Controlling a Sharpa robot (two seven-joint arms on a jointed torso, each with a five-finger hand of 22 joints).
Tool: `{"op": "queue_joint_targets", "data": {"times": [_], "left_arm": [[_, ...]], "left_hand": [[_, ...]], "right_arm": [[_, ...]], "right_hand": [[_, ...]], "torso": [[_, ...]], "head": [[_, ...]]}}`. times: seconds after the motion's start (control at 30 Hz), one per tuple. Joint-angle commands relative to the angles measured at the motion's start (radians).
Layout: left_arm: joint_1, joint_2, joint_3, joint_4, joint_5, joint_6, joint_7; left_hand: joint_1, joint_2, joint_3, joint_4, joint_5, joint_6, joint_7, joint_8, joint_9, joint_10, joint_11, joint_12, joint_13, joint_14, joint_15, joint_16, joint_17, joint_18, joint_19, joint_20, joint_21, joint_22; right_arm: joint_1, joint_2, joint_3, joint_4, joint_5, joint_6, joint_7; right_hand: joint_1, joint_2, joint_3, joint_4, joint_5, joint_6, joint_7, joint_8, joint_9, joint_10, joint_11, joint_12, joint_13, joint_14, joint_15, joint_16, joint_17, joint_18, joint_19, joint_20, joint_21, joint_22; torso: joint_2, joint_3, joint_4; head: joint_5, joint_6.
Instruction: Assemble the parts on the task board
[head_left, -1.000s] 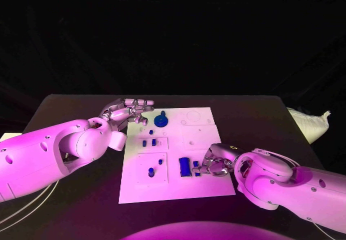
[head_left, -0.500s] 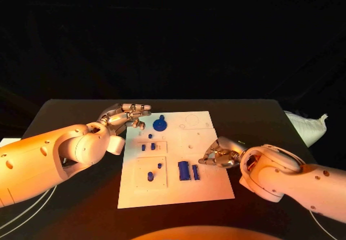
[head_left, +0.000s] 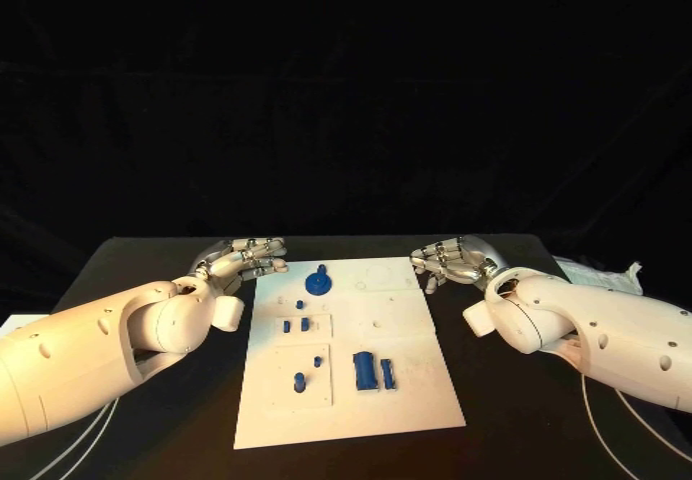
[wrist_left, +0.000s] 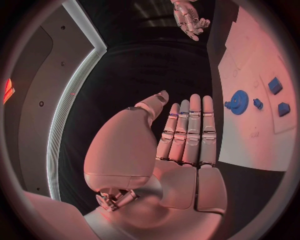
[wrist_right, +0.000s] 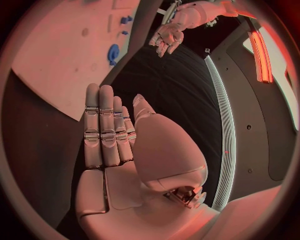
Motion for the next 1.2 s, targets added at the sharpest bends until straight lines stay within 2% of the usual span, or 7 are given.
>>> {"op": "queue_joint_targets", "data": {"times": [0.03, 0.37, 0.4, 0.47, 0.8, 1.17, 1.2], "left_arm": [[-0.011, 0.026, 0.001, -0.039, 0.083, -0.014, 0.076], [-0.035, 0.099, 0.002, -0.138, 0.134, -0.079, 0.158], [-0.034, 0.095, 0.001, -0.132, 0.089, -0.042, 0.088], [-0.034, 0.094, 0.001, -0.129, 0.087, -0.046, 0.089], [-0.035, 0.07, 0.006, -0.019, 0.035, -0.211, 0.133], [-0.036, 0.029, 0.015, 0.173, -0.056, -0.502, 0.21], [-0.037, 0.026, 0.015, 0.184, -0.061, -0.518, 0.214]], "left_hand": [[0.007, 0.017, -0.019, 0.002, -0.002, -0.009, -0.004, -0.011, -0.002, 0.002, 0.014, -0.031, -0.001, -0.009, 0.017, -0.096, -0.048, 0.016, -0.043, 0.028, -0.064, -0.07], [0.033, 0.041, -0.054, 0.008, 0.0, 0.002, -0.004, -0.029, -0.001, 0.018, 0.02, -0.093, -0.002, 0.026, 0.033, -0.25, -0.135, 0.022, -0.044, 0.051, -0.102, -0.204], [-0.374, 0.063, -0.152, -0.014, -0.037, -0.304, -0.06, -0.109, -0.067, -0.299, -0.028, -0.13, -0.063, -0.272, -0.009, -0.311, -0.176, -0.041, -0.286, -0.029, -0.167, -0.356], [-0.404, 0.139, -0.163, -0.014, -0.038, -0.325, -0.065, -0.109, -0.067, -0.321, -0.03, -0.135, -0.063, -0.292, -0.013, -0.321, -0.183, -0.041, -0.304, -0.034, -0.167, -0.374], [-0.72, 0.139, -0.243, -0.014, -0.123, -0.556, -0.108, -0.109, -0.067, -0.563, -0.068, -0.223, -0.063, -0.52, -0.107, -0.37, -0.277, -0.071, -0.491, -0.094, -0.167, -0.493], [-0.93, 0.139, -0.296, -0.014, -0.123, -0.711, -0.189, -0.109, -0.067, -0.725, -0.139, -0.223, -0.063, -0.672, -0.107, -0.463, -0.277, -0.093, -0.615, -0.134, -0.167, -0.572], [-0.945, 0.139, -0.3, -0.014, -0.123, -0.722, -0.189, -0.109, -0.067, -0.737, -0.139, -0.223, -0.063, -0.683, -0.107, -0.463, -0.277, -0.093, -0.624, -0.137, -0.167, -0.578]], "right_arm": [[0.003, 0.045, 0.0, -0.071, 0.259, 0.079, 0.202], [0.007, 0.174, 0.001, -0.251, 0.385, 0.202, 0.261], [0.007, 0.165, 0.001, -0.241, 0.309, 0.108, 0.195], [0.008, 0.165, 0.0, -0.238, 0.311, 0.104, 0.197], [0.044, 0.148, -0.051, -0.109, 0.392, -0.061, 0.28], [0.097, 0.125, -0.126, 0.078, 0.511, -0.3, 0.4], [0.099, 0.124, -0.129, 0.086, 0.516, -0.31, 0.405]], "right_hand": [[0.021, -0.003, 0.011, -0.011, -0.015, -0.003, 0.004, -0.006, -0.024, 0.006, 0.012, -0.051, -0.087, -0.054, 0.025, -0.119, -0.067, 0.001, -0.033, 0.021, -0.096, -0.065], [0.015, 0.006, 0.088, -0.098, -0.018, 0.002, 0.012, -0.004, -0.15, 0.04, 0.032, -0.117, -0.381, -0.033, 0.064, -0.387, -0.331, 0.009, 0.015, 0.067, -0.358, -0.272], [-0.422, -0.038, 0.016, -0.183, -0.063, -0.287, -0.047, -0.067, -0.19, -0.292, -0.01, -0.184, -0.412, -0.391, -0.033, -0.414, -0.384, -0.053, -0.314, 0.008, -0.41, -0.309], [-0.461, -0.038, 0.016, -0.183, -0.064, -0.302, -0.051, -0.067, -0.197, -0.309, -0.014, -0.184, -0.424, -0.406, -0.033, -0.485, -0.395, -0.053, -0.326, 0.002, -0.417, -0.317], [-0.803, -0.038, 0.016, -0.183, -0.163, -0.524, -0.097, -0.067, -0.293, -0.565, -0.109, -0.184, -0.505, -0.68, -0.033, -0.485, -0.44, -0.081, -0.579, -0.045, -0.46, -0.407], [-1.032, -0.038, 0.016, -0.183, -0.163, -0.672, -0.183, -0.067, -0.293, -0.736, -0.109, -0.184, -0.505, -0.863, -0.033, -0.485, -0.523, -0.103, -0.748, -0.133, -0.539, -0.407], [-1.049, -0.038, 0.016, -0.183, -0.163, -0.684, -0.183, -0.067, -0.293, -0.75, -0.109, -0.184, -0.505, -0.877, -0.033, -0.485, -0.523, -0.178, -0.76, -0.133, -0.539, -0.407]], "torso": [[-0.029, 0.0026, -0.002], [-0.042, 0.0128, 0.0062], [-0.04, 0.0085, 0.0043], [-0.04, 0.0098, 0.0034], [-0.04, 0.042, -0.0194], [-0.04, 0.0434, -0.0204], [-0.04, 0.0434, -0.0204]], "head": [[0.003, 0.034], [0.022, 0.057], [0.011, 0.054], [0.013, 0.056], [0.066, 0.106], [0.068, 0.108], [0.068, 0.108]]}}
